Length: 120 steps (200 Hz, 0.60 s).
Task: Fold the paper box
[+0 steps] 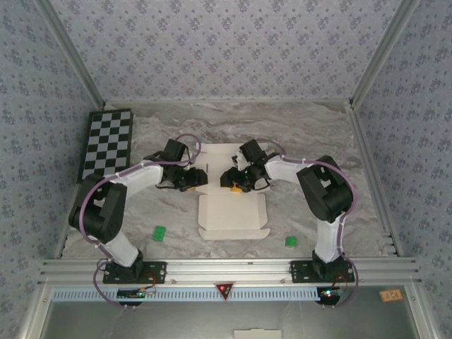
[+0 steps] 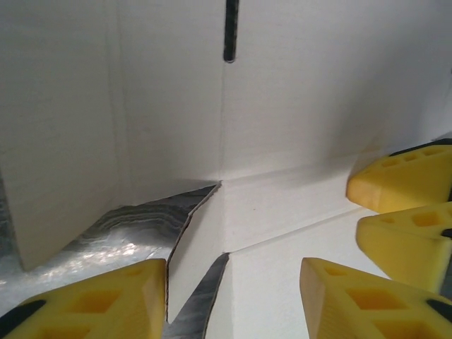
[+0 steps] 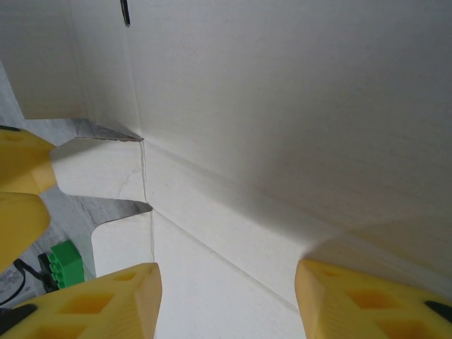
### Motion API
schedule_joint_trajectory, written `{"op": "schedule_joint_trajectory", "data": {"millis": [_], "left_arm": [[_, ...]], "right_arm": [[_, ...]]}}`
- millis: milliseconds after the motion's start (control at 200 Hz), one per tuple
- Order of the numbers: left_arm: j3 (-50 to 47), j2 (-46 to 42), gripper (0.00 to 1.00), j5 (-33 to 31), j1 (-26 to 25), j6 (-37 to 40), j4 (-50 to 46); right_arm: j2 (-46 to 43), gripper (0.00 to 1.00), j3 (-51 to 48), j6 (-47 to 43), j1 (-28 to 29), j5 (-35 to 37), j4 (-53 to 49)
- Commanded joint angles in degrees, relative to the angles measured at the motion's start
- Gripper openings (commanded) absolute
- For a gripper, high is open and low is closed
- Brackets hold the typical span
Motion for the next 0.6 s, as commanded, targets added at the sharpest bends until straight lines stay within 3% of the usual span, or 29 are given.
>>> {"op": "schedule_joint_trajectory", "data": {"millis": [0,250,595], "left_arm": [[1.39,0.41,0.50,3.12,-0.45,-0.70,1.54],[0.61,2.15,0.40,6.14,-0.90,-3.04,5.89],[-0.18,7.21,0.39,9.08,-2.56,-6.36,12.77]], "right_arm": [[1.26,0.54,-1.19,0.41,0.24,1.32,-1.82],[1.26,0.49,-1.86,0.43,0.03,0.78,-1.31],[1.25,0.45,-2.51,0.40,-0.24,0.32,-0.60]]}}
